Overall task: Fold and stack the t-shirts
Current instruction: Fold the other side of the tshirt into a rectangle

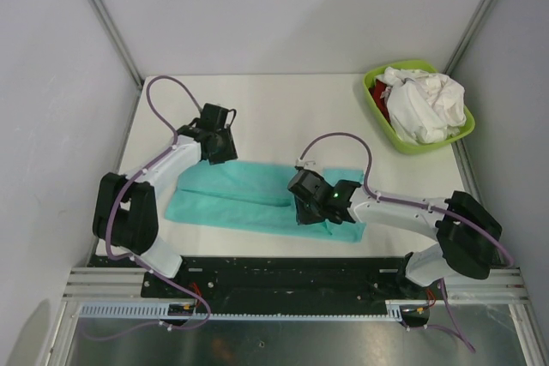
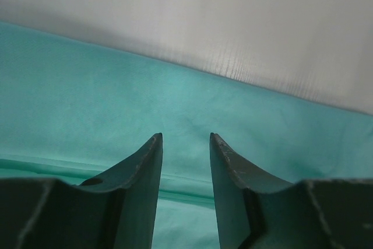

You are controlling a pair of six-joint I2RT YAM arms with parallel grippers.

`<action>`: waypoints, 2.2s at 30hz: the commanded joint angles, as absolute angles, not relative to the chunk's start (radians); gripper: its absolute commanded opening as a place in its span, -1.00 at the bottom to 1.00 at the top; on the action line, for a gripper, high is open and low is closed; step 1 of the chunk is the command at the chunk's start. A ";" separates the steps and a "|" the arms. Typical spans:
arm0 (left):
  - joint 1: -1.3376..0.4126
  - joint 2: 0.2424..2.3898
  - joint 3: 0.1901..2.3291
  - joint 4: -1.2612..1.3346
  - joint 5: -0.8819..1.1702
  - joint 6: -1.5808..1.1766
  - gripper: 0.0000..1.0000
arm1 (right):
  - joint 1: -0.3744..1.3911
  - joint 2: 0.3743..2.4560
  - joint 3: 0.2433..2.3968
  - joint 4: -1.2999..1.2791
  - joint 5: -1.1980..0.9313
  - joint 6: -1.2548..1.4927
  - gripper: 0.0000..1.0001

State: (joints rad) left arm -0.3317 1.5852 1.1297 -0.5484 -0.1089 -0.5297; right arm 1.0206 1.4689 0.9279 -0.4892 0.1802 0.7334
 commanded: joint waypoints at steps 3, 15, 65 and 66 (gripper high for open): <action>-0.336 1.576 1.146 -0.546 -0.113 -0.498 -0.15 | 0.992 1.363 0.960 -0.561 0.292 0.766 -0.35; -0.336 1.564 1.137 -0.546 -0.110 -0.501 -0.16 | 0.776 1.433 0.960 -0.457 0.305 0.687 -0.39; -0.334 1.459 1.121 -0.548 -0.048 -0.472 -0.15 | 1.001 0.985 0.596 -0.764 0.282 1.165 -0.08; -0.335 1.458 1.122 -0.547 -0.048 -0.471 -0.15 | 0.989 0.969 0.580 -0.757 0.272 1.172 -0.08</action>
State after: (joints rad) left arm -0.3317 1.5047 1.1248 -0.5488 -0.0731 -0.4961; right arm 1.0183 1.0405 0.6231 -0.7288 0.2710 1.0611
